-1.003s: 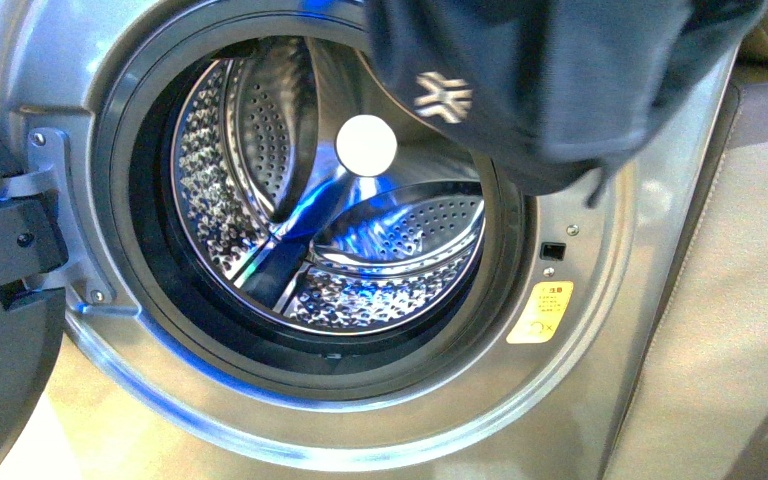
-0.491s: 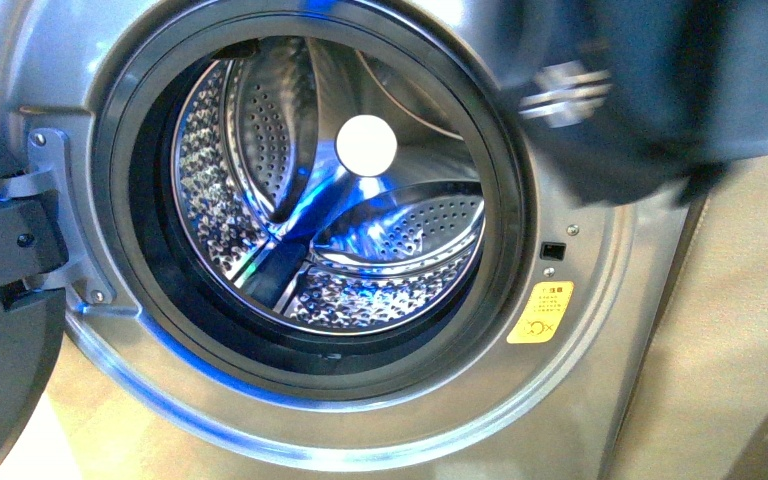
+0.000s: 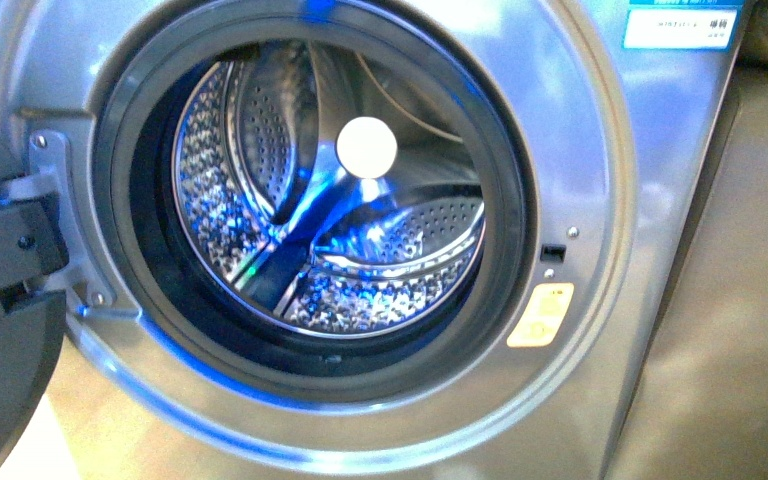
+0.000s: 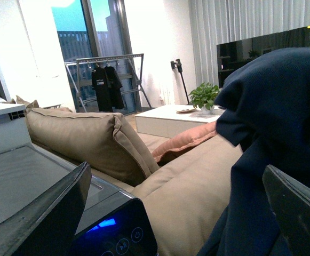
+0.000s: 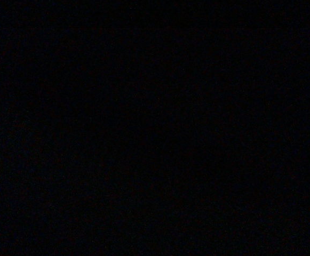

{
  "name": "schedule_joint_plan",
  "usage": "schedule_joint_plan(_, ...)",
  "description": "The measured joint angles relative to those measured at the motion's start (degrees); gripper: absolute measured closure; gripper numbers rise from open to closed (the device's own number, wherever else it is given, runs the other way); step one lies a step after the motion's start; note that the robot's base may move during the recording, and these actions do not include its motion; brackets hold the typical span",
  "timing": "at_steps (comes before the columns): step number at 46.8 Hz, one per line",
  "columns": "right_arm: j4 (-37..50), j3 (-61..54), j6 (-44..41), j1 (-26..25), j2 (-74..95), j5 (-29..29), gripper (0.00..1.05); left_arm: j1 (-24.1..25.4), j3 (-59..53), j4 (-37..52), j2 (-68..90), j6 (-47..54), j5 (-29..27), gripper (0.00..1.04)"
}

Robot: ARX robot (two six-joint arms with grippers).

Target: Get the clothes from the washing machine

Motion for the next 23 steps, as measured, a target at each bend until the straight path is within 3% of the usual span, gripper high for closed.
schedule_joint_plan(13, -1.8, 0.8, 1.2, -15.8, 2.6, -7.5, 0.95, 0.0, 0.0, 0.0, 0.0, 0.0, 0.0, 0.07)
schedule_joint_plan(23, -11.0, -3.3, -8.3, -23.4, 6.3, -14.3, 0.95, 0.0, 0.0, 0.0, 0.0, 0.0, 0.0, 0.07)
